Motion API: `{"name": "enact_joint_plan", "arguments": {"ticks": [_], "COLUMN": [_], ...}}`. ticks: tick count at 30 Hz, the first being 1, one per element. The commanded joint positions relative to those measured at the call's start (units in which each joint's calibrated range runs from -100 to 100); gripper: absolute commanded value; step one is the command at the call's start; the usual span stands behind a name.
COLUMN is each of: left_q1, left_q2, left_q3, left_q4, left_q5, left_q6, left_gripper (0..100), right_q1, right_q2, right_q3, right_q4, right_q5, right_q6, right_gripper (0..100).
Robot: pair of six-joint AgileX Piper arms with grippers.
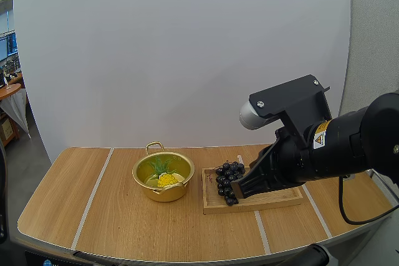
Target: Open the pot, put the pineapple inside, and close it
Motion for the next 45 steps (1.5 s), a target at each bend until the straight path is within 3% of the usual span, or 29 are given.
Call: {"name": "enact_joint_plan", "arguments": {"ticks": [1,22,32,38,45], "left_q1": [-0.24,-0.24,-0.24,-0.24,-0.24], "left_q2": [-0.19,-0.19,-0.57,2.62,3.72], "left_q3": [-0.31,-0.31,-0.31,0.55,10.87], "left_q4": [0.65,0.65,0.66,0.66,0.45], "left_q5": [-1.92,-1.92,31.78,31.78,31.78], "left_q6": [-0.32,-0.32,-0.32,0.04,0.59], "left_gripper": [0,0,0,0,0], "right_q1": [-0.23,-0.23,-0.23,-0.23,-0.23], "right_q2": [-0.6,-0.6,-0.6,-0.6,-0.6], "right_q3": [0.02,0.02,0.02,0.02,0.02], "right_q4": [-0.23,-0.23,-0.23,-0.23,-0.12], "right_q5": [0.0,0.0,0.0,0.0,0.0], "right_q6": [-0.16,-0.16,-0.16,-0.16,-0.16], "right_gripper": [0,0,0,0,0]}}
